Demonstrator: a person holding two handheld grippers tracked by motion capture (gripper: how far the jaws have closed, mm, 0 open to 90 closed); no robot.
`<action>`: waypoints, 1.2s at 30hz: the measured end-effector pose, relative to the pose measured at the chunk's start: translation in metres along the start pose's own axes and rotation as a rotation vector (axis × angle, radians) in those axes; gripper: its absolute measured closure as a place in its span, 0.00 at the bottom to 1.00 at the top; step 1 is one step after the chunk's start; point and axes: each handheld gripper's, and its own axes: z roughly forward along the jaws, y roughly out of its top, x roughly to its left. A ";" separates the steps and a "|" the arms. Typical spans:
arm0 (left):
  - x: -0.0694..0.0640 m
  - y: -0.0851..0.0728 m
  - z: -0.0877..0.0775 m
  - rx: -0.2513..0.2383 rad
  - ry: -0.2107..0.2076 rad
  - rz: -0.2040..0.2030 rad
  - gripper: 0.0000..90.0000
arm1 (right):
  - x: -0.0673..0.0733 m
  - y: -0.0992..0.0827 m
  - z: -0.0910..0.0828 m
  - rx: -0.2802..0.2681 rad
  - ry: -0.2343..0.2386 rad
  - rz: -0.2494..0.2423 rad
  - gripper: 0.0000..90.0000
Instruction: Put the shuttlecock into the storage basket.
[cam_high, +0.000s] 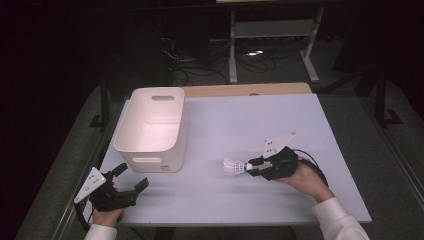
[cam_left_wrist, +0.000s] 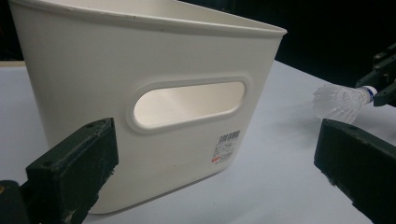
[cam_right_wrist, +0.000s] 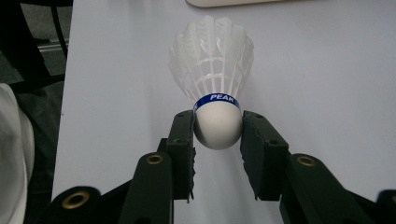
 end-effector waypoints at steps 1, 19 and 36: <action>0.000 0.000 0.000 -0.001 -0.001 0.000 0.00 | 0.000 0.001 0.000 -0.003 0.000 0.006 0.71; 0.000 0.000 0.000 -0.004 -0.005 -0.002 0.00 | 0.000 0.013 0.001 -0.073 0.010 0.030 0.71; 0.000 0.000 0.001 -0.011 -0.007 -0.010 0.00 | 0.000 0.028 0.002 -0.120 0.010 0.029 0.71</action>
